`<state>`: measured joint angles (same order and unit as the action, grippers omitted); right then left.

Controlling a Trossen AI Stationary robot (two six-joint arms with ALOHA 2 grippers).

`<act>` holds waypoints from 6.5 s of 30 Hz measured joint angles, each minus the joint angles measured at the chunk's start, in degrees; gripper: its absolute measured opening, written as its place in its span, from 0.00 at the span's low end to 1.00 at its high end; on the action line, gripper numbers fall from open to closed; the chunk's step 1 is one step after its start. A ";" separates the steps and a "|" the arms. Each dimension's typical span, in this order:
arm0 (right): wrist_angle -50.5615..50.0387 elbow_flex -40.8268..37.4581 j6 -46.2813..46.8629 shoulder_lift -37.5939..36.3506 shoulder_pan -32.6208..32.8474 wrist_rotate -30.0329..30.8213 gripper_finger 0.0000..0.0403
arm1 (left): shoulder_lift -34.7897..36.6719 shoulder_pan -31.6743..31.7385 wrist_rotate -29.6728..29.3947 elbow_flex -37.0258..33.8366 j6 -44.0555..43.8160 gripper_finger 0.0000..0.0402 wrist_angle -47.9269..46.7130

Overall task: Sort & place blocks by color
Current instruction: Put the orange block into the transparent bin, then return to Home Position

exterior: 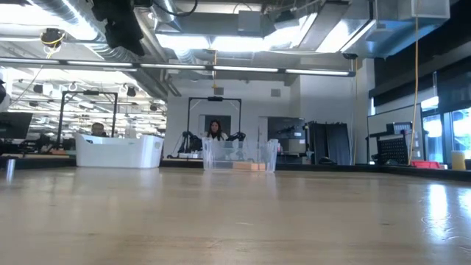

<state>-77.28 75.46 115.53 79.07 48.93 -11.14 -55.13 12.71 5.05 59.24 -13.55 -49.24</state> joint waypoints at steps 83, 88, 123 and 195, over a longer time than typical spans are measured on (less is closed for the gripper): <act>35.04 -14.26 -25.01 20.04 -17.37 13.51 0.32 | 0.02 0.00 7.86 0.00 3.46 0.52 4.90; 34.11 -10.38 -38.09 19.99 -25.16 15.87 0.32 | 0.02 0.00 9.50 0.00 5.97 0.52 4.85; 48.66 12.24 -105.48 27.06 -77.99 9.87 0.32 | -5.16 1.88 -4.25 -0.04 18.87 0.52 15.50; 18.04 50.04 -125.35 38.03 -79.64 -18.41 0.61 | -14.38 25.38 -17.31 -0.04 -2.53 0.44 3.41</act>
<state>-59.24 125.50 -9.81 117.10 -30.71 -29.55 -69.51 38.09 -12.26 59.20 -16.08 -45.82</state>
